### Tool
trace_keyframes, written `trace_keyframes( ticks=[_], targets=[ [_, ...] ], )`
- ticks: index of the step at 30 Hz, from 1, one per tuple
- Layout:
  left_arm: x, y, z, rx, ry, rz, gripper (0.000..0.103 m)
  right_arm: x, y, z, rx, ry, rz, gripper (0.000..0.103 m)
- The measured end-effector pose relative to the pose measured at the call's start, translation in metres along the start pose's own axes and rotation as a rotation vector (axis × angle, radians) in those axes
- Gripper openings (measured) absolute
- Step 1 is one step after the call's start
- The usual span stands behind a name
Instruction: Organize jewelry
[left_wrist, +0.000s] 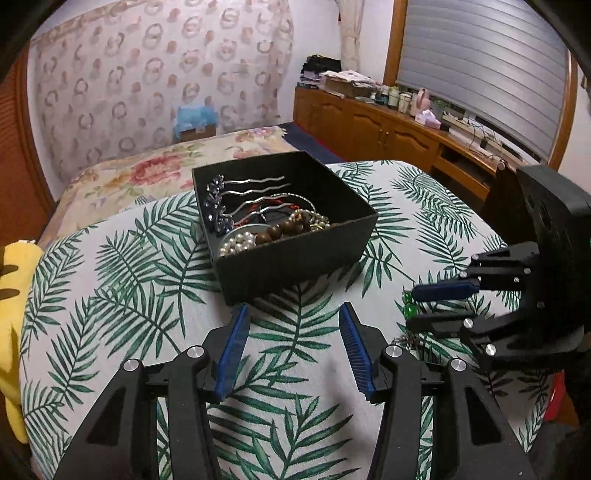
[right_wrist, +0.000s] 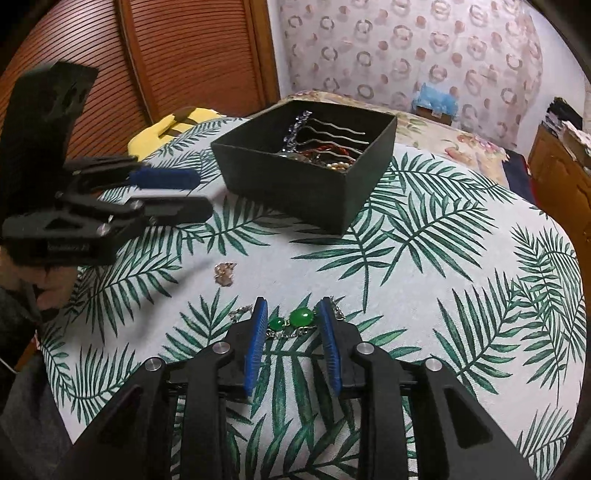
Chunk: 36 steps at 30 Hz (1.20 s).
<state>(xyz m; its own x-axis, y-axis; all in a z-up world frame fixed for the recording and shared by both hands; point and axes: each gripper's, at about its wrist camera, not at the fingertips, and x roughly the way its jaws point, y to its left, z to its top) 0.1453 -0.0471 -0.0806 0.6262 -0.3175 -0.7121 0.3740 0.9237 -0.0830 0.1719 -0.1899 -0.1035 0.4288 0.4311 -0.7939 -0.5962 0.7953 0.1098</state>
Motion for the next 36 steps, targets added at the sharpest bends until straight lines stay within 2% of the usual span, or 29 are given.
trace_keyframes(
  ticks=[4, 6, 9, 10, 15, 24, 25, 26, 31, 33, 36],
  targets=[
    [0.001, -0.003, -0.003, -0.001, 0.005, -0.004, 0.048, 0.005, 0.006, 0.005, -0.021, 0.009, -0.024, 0.032],
    [0.000, -0.003, -0.005, -0.003, 0.006, -0.006, 0.048, 0.007, 0.012, 0.004, -0.042, 0.020, -0.020, 0.023],
    [0.001, -0.003, -0.006, -0.001, 0.015, -0.004, 0.048, 0.007, 0.016, 0.000, -0.063, 0.017, -0.037, 0.020],
    [0.001, -0.003, -0.007, 0.000, 0.018, -0.003, 0.048, 0.007, 0.015, 0.000, -0.059, 0.017, -0.044, 0.015],
    [0.002, -0.006, -0.011, 0.008, 0.030, -0.023, 0.048, 0.001, 0.009, -0.003, -0.048, -0.001, -0.062, 0.014],
    [0.007, -0.025, -0.012, 0.048, 0.053, -0.073, 0.048, -0.025, -0.009, 0.002, -0.004, -0.088, -0.088, 0.014],
    [0.009, -0.028, -0.013, 0.055, 0.060, -0.075, 0.047, -0.027, -0.011, 0.002, -0.001, -0.094, -0.089, 0.014],
    [0.012, -0.030, -0.013, 0.062, 0.068, -0.079, 0.040, -0.029, -0.013, 0.003, 0.003, -0.103, -0.088, 0.014],
    [0.022, -0.038, -0.015, 0.084, 0.098, -0.072, 0.024, -0.038, -0.015, 0.011, 0.011, -0.149, -0.078, 0.015],
    [0.023, -0.040, -0.015, 0.091, 0.097, -0.068, 0.013, -0.041, -0.015, 0.014, 0.009, -0.163, -0.074, 0.015],
    [0.021, -0.040, -0.014, 0.080, 0.085, -0.088, 0.012, -0.043, -0.015, 0.020, 0.005, -0.184, -0.065, 0.015]
  ],
)
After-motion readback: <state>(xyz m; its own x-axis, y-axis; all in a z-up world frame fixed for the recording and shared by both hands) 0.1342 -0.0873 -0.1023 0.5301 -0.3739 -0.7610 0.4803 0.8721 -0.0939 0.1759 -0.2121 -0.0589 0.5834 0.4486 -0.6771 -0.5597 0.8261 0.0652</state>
